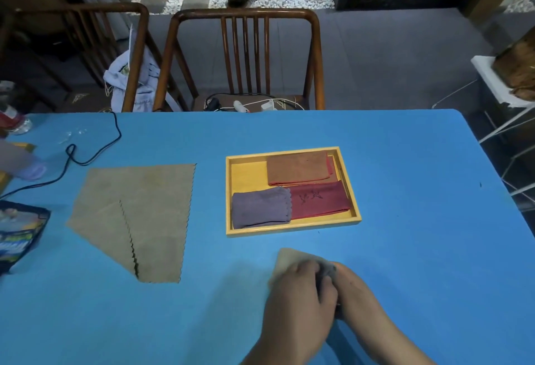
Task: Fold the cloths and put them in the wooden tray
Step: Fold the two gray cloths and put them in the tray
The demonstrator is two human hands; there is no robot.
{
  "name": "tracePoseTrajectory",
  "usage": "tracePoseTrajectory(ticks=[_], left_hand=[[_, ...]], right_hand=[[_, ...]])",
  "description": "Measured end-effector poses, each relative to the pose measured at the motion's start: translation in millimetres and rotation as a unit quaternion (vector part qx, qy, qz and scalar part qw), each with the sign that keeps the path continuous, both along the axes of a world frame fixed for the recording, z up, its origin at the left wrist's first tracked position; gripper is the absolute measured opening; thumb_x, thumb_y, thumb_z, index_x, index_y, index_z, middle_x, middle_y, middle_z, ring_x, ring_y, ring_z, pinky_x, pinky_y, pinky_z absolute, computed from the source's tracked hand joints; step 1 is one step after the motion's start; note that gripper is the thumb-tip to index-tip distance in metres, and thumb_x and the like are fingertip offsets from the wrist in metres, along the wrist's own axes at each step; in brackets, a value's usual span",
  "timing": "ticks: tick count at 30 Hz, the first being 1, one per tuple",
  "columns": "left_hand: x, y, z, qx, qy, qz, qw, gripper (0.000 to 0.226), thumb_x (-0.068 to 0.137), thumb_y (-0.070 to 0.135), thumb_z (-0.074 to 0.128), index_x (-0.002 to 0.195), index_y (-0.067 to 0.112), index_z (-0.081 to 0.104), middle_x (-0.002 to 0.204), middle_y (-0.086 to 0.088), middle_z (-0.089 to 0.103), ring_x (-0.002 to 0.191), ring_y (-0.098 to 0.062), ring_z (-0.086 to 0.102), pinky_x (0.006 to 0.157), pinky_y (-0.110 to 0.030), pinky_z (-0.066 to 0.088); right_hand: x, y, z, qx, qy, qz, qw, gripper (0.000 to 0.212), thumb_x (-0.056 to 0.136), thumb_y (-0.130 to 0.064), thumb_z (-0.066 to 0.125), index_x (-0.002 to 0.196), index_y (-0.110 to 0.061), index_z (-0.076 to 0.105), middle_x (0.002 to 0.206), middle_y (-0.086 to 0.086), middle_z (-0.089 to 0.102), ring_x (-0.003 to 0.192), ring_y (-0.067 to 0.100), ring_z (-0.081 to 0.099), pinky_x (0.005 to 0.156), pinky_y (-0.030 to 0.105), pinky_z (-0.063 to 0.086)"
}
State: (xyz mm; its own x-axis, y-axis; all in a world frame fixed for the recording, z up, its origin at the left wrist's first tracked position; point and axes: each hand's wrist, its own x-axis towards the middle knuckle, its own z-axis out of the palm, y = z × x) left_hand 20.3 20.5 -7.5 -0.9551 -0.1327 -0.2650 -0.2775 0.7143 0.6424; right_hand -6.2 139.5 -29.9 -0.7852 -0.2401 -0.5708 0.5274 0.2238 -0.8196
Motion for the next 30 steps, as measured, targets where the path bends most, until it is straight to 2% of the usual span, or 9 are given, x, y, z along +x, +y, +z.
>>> tracePoseTrajectory(ticks=[5, 8, 10, 12, 15, 21, 24, 27, 30], left_hand=[[4, -14, -9, 0.087, 0.025, -0.076, 0.993, 0.021, 0.089, 0.023, 0.039, 0.082, 0.019, 0.058, 0.086, 0.003, 0.064, 0.079, -0.008, 0.054, 0.076, -0.026, 0.046], [-9, -43, -20, 0.078, 0.092, 0.038, 0.992, 0.021, 0.090, 0.026, 0.052, 0.107, 0.025, 0.065, 0.102, 0.006, 0.061, 0.091, -0.009, 0.059, 0.086, -0.026, 0.048], [-27, -70, -20, 0.132, -0.033, 0.126, 0.983, 0.039, 0.088, 0.041, 0.060, 0.125, 0.031, 0.055, 0.116, 0.009, 0.055, 0.107, -0.010, 0.057, 0.098, -0.032, 0.047], [-45, -90, -19, 0.337, -0.182, 0.111, 0.917, 0.041, 0.089, 0.046, 0.060, 0.125, 0.028, 0.058, 0.115, 0.007, 0.064, 0.106, -0.013, 0.063, 0.095, -0.035, 0.052], [-70, -101, -21, 0.506, -0.205, 0.085, 0.833, 0.024, 0.096, 0.024, 0.058, 0.116, 0.015, 0.067, 0.102, -0.002, 0.074, 0.092, -0.015, 0.070, 0.077, -0.033, 0.057], [-137, -72, -41, 0.312, -0.058, 0.159, 0.935, 0.022, 0.089, 0.021, 0.068, 0.109, 0.014, 0.063, 0.088, -0.003, 0.065, 0.074, -0.006, 0.062, 0.072, -0.023, 0.054], [-160, -53, -50, 0.100, -0.009, 0.109, 0.989, 0.031, 0.088, 0.030, 0.065, 0.115, 0.015, 0.060, 0.105, -0.006, 0.065, 0.094, -0.021, 0.062, 0.082, -0.032, 0.051], [-161, -46, -59, -0.150, 0.030, 0.060, 0.986, 0.031, 0.088, 0.033, 0.059, 0.114, 0.016, 0.054, 0.111, -0.008, 0.055, 0.102, -0.029, 0.057, 0.072, -0.038, 0.050], [-154, -44, -73, -0.256, 0.089, -0.039, 0.962, 0.020, 0.090, 0.022, 0.054, 0.110, 0.016, 0.055, 0.106, -0.008, 0.052, 0.098, -0.029, 0.053, 0.074, -0.040, 0.048]], right_hand=[[-1, 9, -2, -0.025, 0.037, 0.047, 0.998, 0.036, 0.104, -0.023, 0.043, 0.072, -0.017, 0.061, 0.063, -0.004, 0.056, 0.059, 0.011, 0.049, 0.057, 0.021, 0.041], [-16, 18, -2, -0.021, 0.041, 0.060, 0.997, 0.018, 0.098, -0.013, 0.051, 0.099, -0.010, 0.069, 0.081, -0.002, 0.070, 0.073, 0.007, 0.061, 0.064, 0.018, 0.047], [-34, 21, -1, -0.049, -0.002, 0.039, 0.998, 0.027, 0.089, -0.018, 0.049, 0.103, -0.010, 0.071, 0.090, 0.002, 0.076, 0.080, 0.009, 0.067, 0.069, 0.021, 0.050], [-54, 22, -1, -0.074, -0.044, 0.015, 0.996, 0.029, 0.093, -0.011, 0.046, 0.103, -0.012, 0.072, 0.100, 0.010, 0.076, 0.089, 0.017, 0.069, 0.080, 0.032, 0.051], [-86, 21, -3, -0.066, -0.041, 0.029, 0.997, 0.037, 0.097, -0.005, 0.040, 0.100, -0.019, 0.075, 0.102, 0.012, 0.076, 0.089, 0.020, 0.069, 0.083, 0.038, 0.050], [-150, 21, -19, 0.107, 0.104, -0.022, 0.989, 0.014, 0.094, -0.031, 0.056, 0.105, -0.034, 0.064, 0.104, -0.002, 0.071, 0.082, 0.001, 0.066, 0.075, 0.024, 0.051], [-174, 22, -31, 0.273, 0.170, 0.050, 0.945, 0.045, 0.085, -0.036, 0.066, 0.127, -0.026, 0.053, 0.110, -0.005, 0.066, 0.097, 0.016, 0.064, 0.081, 0.029, 0.048], [-180, 17, -41, 0.412, 0.214, 0.127, 0.877, 0.055, 0.086, -0.036, 0.060, 0.137, -0.026, 0.044, 0.117, 0.004, 0.065, 0.105, 0.027, 0.062, 0.081, 0.036, 0.051], [-176, 9, -49, 0.500, 0.246, 0.182, 0.810, 0.042, 0.088, -0.042, 0.051, 0.128, -0.029, 0.051, 0.109, 0.004, 0.059, 0.097, 0.027, 0.062, 0.068, 0.034, 0.050]])
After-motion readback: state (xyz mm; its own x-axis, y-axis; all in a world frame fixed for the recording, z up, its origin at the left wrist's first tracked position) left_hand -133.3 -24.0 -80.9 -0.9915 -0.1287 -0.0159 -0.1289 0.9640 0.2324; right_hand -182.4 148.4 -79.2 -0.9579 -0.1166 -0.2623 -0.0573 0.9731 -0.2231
